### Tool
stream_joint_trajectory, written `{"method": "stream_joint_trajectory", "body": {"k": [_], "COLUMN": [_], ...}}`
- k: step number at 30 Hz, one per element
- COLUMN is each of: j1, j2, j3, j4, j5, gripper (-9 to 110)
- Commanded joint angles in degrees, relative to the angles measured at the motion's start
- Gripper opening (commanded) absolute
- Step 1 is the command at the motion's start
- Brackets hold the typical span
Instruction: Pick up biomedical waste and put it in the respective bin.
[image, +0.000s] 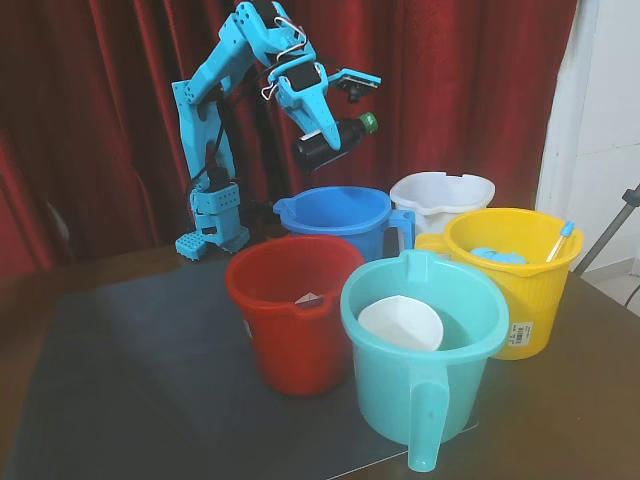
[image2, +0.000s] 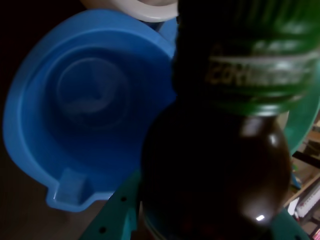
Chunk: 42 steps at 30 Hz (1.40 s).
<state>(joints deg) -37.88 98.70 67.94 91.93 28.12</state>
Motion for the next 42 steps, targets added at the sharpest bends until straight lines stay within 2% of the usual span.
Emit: {"method": "stream_joint_trajectory", "body": {"k": [1,10,15,25,26,30,35,42], "j1": [-0.1,-0.1,-0.4,-4.0,-3.8,-2.7,4.1,18.4], "j2": [2.2,2.3,3.1,3.4,4.2,14.0,27.4,51.1], "j3": [-0.2,-0.2,4.7,6.5,6.2,6.7,6.7,18.5], "j4": [13.8,14.2,13.5,12.5,12.5,13.3,18.6,19.2], "j5": [0.4,0.4,2.9,3.7,4.7,5.4,4.1,-12.9], "gripper": [15,17,28,28,27,14,7,0]}}
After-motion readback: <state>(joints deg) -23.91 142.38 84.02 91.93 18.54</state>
